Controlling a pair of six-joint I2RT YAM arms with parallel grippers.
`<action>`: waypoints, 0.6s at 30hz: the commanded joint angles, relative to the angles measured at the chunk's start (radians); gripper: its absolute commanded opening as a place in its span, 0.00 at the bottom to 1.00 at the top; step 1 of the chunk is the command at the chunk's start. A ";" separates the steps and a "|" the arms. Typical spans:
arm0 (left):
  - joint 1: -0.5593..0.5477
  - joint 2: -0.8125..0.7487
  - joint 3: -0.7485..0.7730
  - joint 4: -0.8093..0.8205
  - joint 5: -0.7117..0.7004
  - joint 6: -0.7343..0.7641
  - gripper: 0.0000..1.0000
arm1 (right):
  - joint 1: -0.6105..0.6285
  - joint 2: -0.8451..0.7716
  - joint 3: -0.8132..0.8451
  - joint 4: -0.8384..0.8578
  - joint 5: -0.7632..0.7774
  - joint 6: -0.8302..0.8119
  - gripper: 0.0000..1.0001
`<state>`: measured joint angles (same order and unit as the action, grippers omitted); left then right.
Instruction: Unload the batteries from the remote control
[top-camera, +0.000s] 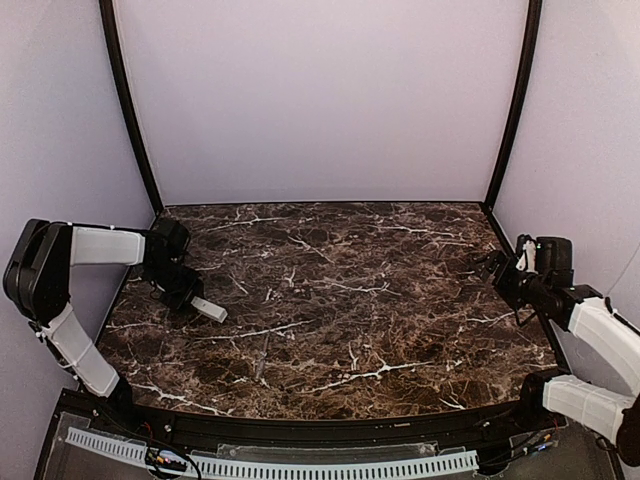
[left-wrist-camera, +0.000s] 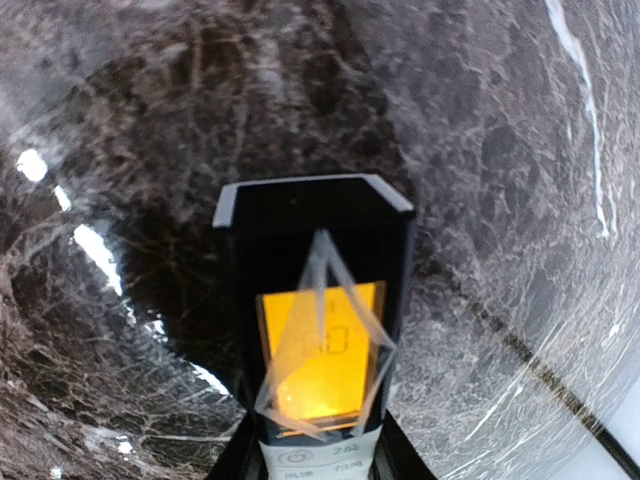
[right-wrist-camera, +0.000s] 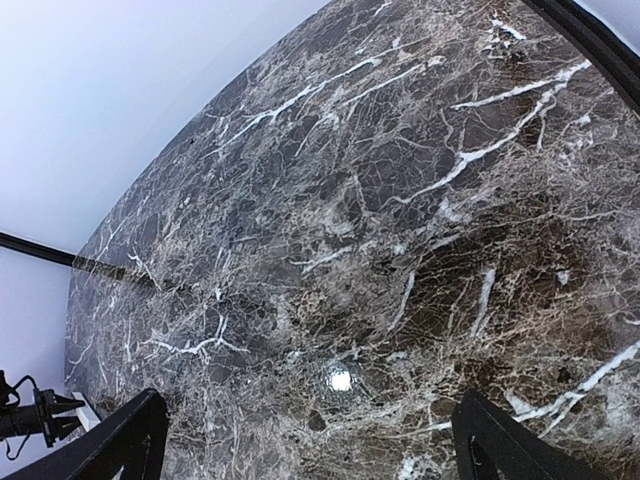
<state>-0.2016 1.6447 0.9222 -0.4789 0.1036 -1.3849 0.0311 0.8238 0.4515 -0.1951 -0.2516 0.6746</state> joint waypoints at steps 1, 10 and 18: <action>-0.010 0.021 0.018 0.011 0.023 0.028 0.23 | 0.005 -0.021 -0.007 -0.027 0.004 -0.009 0.98; -0.023 0.001 0.016 0.040 0.048 0.059 0.01 | 0.006 -0.045 -0.011 -0.021 -0.012 -0.012 0.99; -0.055 -0.043 -0.002 0.123 0.097 0.105 0.00 | 0.014 -0.065 -0.017 0.003 -0.092 -0.001 0.99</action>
<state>-0.2363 1.6543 0.9356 -0.4080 0.1600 -1.3209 0.0322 0.7750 0.4500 -0.2249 -0.2882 0.6712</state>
